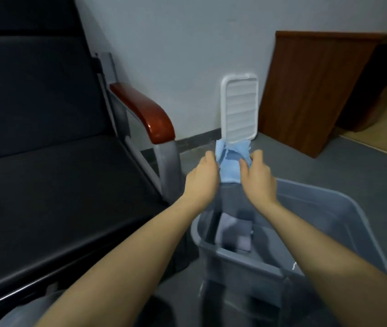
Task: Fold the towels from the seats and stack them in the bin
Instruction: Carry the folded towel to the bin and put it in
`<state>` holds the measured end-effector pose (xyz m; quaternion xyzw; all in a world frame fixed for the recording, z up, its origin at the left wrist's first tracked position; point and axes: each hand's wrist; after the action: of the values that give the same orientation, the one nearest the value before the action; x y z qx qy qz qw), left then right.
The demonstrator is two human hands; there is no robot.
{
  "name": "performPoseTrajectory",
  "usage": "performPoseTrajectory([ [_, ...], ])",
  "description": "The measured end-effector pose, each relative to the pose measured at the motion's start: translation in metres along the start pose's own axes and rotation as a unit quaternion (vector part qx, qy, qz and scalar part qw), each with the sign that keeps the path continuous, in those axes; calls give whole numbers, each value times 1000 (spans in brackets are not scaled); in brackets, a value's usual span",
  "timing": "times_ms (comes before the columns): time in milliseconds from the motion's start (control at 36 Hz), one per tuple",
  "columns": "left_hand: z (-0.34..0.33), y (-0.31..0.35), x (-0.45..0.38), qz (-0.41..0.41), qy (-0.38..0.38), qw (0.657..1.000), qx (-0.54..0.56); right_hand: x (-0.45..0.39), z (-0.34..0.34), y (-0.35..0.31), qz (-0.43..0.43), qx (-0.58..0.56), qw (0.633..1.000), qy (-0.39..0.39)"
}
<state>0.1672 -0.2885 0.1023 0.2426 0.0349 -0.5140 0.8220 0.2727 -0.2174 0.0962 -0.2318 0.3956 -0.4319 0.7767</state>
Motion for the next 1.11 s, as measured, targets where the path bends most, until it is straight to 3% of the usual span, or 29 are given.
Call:
performPoseTrajectory([
  [111, -53, 9, -17, 7, -39, 999, 26, -7, -12, 61, -57, -17, 998, -35],
  [250, -124, 4, -43, -20, -130, 990, -53, -21, -39, 135, -125, -88, 985, -77],
  [361, -186, -12, -61, -12, -183, 982, -46, -33, -69, 191, -197, -99, 969, -115],
  [583, -287, -40, -75, 25, -267, 962, -59, -33, -126, 277, -197, -129, 956, -176],
  [722, -334, -52, -77, 47, -302, 950, -62, -23, -163, 323, -256, -136, 927, -236],
  [861, -369, -61, -74, 85, -323, 941, -47, -9, -186, 358, -310, -73, 886, -336],
  [972, -388, -66, -64, 92, -352, 929, -65, -1, -192, 365, -288, -6, 874, -391],
  [1028, -392, -65, -59, 93, -358, 927, -56, 0, -193, 364, -270, 43, 879, -392],
  [1111, -395, -62, -54, 78, -345, 932, -76, 3, -191, 361, -188, 149, 915, -325],
])
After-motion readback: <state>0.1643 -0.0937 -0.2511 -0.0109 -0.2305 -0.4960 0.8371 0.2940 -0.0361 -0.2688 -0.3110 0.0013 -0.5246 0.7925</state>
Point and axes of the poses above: each hand's wrist, its own x-axis away from the middle knuckle, its own z-axis out of the back of the hand, y = z × x, and after that the axes turned 10 degrees about -x, right-handed
